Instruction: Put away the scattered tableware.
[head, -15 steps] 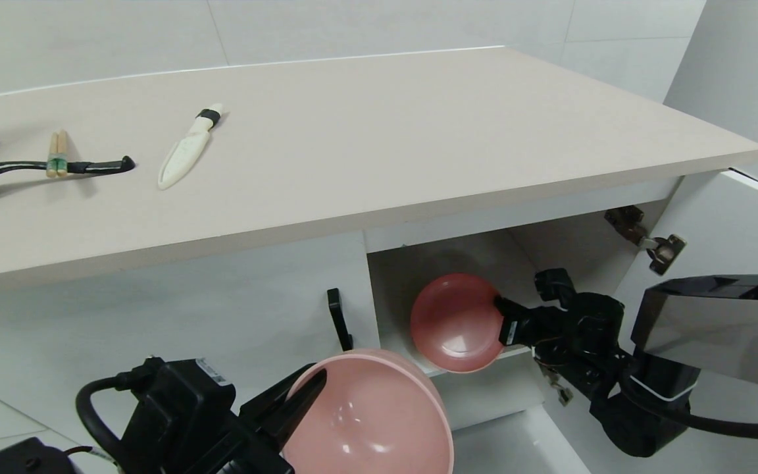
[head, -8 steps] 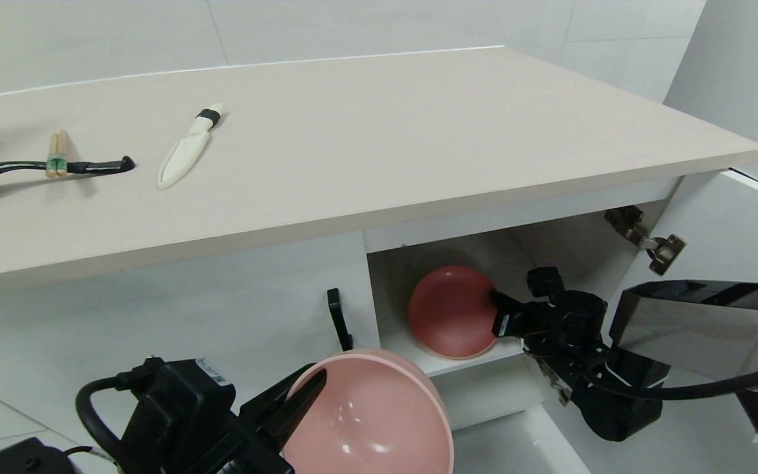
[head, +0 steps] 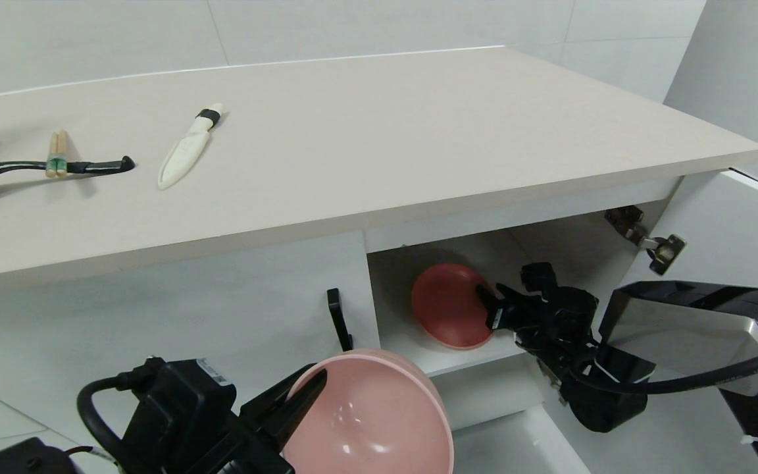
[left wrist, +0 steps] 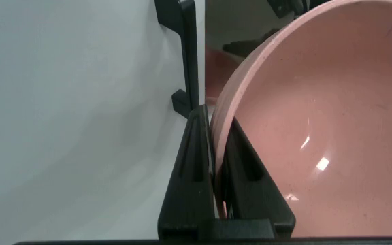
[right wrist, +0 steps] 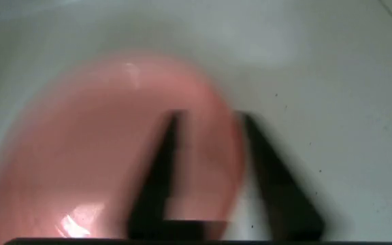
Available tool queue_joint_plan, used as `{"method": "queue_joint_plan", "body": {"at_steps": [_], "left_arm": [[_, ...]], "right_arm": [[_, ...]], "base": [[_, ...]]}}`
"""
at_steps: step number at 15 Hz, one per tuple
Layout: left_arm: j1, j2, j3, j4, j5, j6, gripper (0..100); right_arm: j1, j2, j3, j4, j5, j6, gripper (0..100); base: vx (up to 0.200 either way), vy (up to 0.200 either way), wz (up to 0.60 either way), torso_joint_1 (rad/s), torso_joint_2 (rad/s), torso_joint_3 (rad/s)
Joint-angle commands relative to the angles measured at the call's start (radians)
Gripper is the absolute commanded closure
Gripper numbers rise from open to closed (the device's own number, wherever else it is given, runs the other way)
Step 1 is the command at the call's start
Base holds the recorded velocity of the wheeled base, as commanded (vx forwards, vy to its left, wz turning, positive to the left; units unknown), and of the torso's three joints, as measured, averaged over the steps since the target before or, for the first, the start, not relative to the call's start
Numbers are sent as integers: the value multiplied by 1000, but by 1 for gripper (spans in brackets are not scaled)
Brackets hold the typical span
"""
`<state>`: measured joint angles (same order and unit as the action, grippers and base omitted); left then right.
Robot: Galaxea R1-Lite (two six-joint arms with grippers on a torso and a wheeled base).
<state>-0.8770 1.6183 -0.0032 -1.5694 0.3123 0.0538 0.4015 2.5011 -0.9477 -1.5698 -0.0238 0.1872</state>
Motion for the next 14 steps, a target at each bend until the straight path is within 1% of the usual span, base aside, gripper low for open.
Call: {"method": "queue_joint_plan", "body": {"at_steps": [1, 2, 3, 4, 6, 7, 8, 9, 11, 12, 14], "left_arm": [[0, 2, 0, -1, 1, 0, 100], [0, 0, 0, -1, 1, 0, 100], [0, 2, 0, -1, 1, 0, 100], [0, 8, 0, -1, 1, 0, 100], [0, 20, 2, -1, 2, -5, 100], [0, 22, 2, -1, 4, 1, 100], [0, 22, 2, -1, 4, 1, 100], [0, 22, -1, -1, 4, 1, 100], [-2, 31, -9, -1, 4, 6, 100], [-2, 40, -18, -1, 5, 15, 100], [-19, 91, -29, -1, 4, 18, 100]], "right_arm": [[0, 5, 1, -1, -1, -2, 0], [-1, -4, 9, -1, -10, -15, 0], [-4, -33, 32, -1, -27, -63, 0], [-7, -88, 81, -1, -34, -111, 0], [14, -271, 245, -1, -33, -135, 0], [45, -366, 337, -1, -33, -137, 0], [62, -421, 391, -1, -33, -137, 0], [83, -536, 515, -1, -36, -160, 0], [91, -676, 681, -1, -38, -175, 0], [114, -754, 751, -1, -38, -198, 0], [125, -907, 857, -1, -38, -236, 0]], "base": [[0, 0, 0, 0, 0, 0], [0, 0, 0, 0, 0, 0], [0, 0, 0, 0, 0, 0], [0, 0, 0, 0, 0, 0], [0, 0, 0, 0, 0, 0], [0, 0, 0, 0, 0, 0], [0, 0, 0, 0, 0, 0], [0, 0, 0, 0, 0, 0], [0, 0, 0, 0, 0, 0], [0, 0, 0, 0, 0, 0], [0, 0, 0, 0, 0, 0]]}}
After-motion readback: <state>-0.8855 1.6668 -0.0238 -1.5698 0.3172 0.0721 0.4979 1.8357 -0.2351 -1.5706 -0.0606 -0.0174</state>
